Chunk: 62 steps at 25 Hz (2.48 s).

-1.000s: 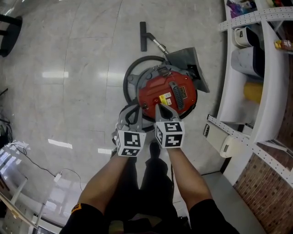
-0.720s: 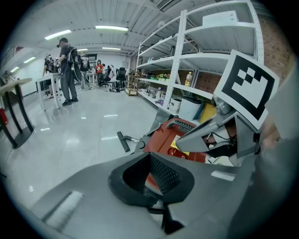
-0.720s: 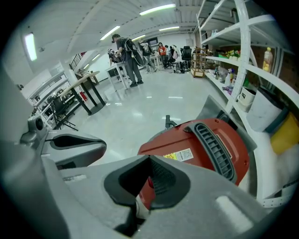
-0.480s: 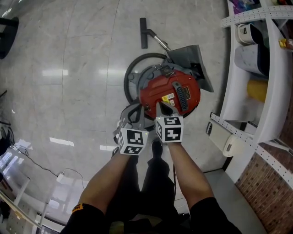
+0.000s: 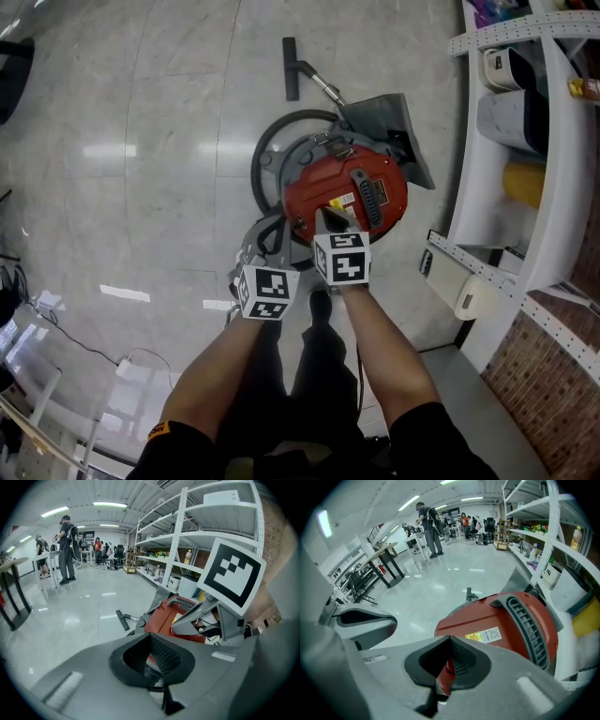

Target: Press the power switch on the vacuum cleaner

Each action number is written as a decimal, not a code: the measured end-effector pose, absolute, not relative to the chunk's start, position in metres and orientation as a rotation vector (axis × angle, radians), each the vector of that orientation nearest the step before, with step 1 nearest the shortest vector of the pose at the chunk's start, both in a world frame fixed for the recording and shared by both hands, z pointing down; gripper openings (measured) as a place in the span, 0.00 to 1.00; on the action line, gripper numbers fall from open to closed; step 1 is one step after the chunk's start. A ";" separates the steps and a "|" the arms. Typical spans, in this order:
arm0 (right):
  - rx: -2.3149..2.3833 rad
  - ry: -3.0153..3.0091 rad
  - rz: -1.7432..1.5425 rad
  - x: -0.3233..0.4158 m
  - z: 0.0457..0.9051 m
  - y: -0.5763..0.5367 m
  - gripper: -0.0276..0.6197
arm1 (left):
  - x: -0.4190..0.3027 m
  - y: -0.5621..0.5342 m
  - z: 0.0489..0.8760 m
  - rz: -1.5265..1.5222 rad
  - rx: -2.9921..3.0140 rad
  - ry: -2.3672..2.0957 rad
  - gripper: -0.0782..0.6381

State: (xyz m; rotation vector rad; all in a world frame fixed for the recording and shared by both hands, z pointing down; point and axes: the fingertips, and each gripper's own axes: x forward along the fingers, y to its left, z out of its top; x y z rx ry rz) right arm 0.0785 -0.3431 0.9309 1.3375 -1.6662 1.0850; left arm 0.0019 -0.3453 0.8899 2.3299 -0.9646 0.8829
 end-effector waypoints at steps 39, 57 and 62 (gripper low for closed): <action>1.485 -2.036 0.824 0.097 0.599 -0.200 0.03 | 0.019 -0.217 0.596 0.632 2.427 -1.069 0.13; 1.410 -2.321 0.596 0.113 0.496 -0.080 0.03 | 0.009 -0.080 0.525 0.597 2.405 -1.373 0.13; 1.405 -2.365 0.575 0.115 0.476 -0.087 0.03 | -0.005 -0.083 0.504 0.613 2.384 -1.464 0.13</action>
